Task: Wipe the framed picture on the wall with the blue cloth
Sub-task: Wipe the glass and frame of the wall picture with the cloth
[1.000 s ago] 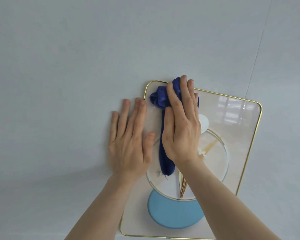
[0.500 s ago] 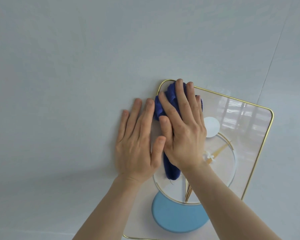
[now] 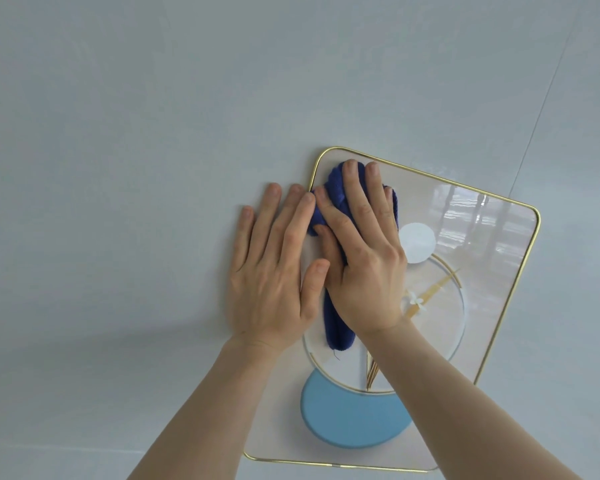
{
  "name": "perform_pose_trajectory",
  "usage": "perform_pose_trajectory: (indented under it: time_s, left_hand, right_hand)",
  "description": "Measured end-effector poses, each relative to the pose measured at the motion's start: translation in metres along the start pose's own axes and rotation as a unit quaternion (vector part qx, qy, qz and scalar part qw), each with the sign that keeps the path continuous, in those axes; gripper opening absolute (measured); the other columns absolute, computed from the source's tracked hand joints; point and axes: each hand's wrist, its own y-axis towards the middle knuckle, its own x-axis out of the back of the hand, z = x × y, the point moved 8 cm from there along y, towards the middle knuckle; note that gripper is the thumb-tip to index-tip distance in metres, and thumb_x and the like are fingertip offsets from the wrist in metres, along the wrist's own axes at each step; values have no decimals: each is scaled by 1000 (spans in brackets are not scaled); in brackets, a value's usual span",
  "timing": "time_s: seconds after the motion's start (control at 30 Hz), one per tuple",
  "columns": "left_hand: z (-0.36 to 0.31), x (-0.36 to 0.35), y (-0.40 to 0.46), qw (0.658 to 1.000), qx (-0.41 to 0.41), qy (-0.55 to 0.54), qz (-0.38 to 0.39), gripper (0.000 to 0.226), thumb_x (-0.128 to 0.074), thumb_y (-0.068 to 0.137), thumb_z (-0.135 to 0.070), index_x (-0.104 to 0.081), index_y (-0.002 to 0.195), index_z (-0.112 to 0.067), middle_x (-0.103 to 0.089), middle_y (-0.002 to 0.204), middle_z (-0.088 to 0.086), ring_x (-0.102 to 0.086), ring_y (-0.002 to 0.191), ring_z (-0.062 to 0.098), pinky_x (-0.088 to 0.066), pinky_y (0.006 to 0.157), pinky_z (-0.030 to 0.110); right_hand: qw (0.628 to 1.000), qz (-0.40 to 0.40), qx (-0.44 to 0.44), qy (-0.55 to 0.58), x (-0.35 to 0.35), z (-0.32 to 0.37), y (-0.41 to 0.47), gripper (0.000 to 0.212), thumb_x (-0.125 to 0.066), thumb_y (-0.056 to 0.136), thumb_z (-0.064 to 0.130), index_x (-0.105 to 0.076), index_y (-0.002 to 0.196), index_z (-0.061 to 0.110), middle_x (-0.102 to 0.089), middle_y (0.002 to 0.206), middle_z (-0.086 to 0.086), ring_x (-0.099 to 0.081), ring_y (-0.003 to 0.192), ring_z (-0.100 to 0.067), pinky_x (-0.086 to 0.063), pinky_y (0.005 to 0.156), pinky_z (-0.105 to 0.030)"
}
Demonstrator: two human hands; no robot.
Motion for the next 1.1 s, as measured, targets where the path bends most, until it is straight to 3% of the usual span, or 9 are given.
perform_pose_trajectory:
  time_s: [0.47,0.63,0.8,0.93,1.0,1.1]
  left_hand:
    - [-1,-2,0,999,-4,35,13,67,-12,105,-47,-38,157,-14,-35,167,4,-20,159,24,-14,131,48]
    - [-1,-1,-1,999,-8,33,4,66,-15,104,-46,-38,157,-13,-36,166,4,-21,159,25,-14,130,48]
    - [-1,-2,-2,999,-8,42,-5,61,-23,105,-41,-39,157,-14,-38,165,3,-22,159,24,-17,130,49]
    - [-1,-3,-3,999,-11,50,-16,58,-29,104,-38,-40,156,-13,-39,165,4,-24,158,25,-19,129,50]
    - [-2,-3,-4,998,-12,54,-19,58,-31,104,-37,-40,156,-13,-39,165,5,-25,158,26,-19,129,50]
    - [-3,-3,-4,998,-14,60,-22,58,-32,104,-36,-40,156,-11,-40,164,6,-27,157,28,-18,129,50]
  right_hand:
    - [999,51,14,7,5,-2,-69,26,-61,102,9,-76,124,10,-54,153,-11,-42,151,-36,-41,119,-57]
    - [996,88,8,4,7,-1,-113,40,-70,94,2,-72,132,14,-52,155,-8,-38,154,-32,-37,123,-56]
    - [988,150,25,-1,16,3,-177,38,-57,100,1,-71,133,15,-52,156,-6,-39,154,-30,-36,125,-49]
    - [979,197,45,-15,24,3,-226,65,-70,79,-14,-68,136,18,-52,155,-3,-41,152,-29,-34,126,-42]
    - [979,201,38,-12,26,3,-235,65,-65,80,-16,-68,135,18,-53,155,-2,-42,152,-29,-33,127,-42]
    - [977,214,16,-9,28,4,-236,54,-43,98,-11,-70,134,17,-55,153,-2,-42,152,-28,-33,127,-43]
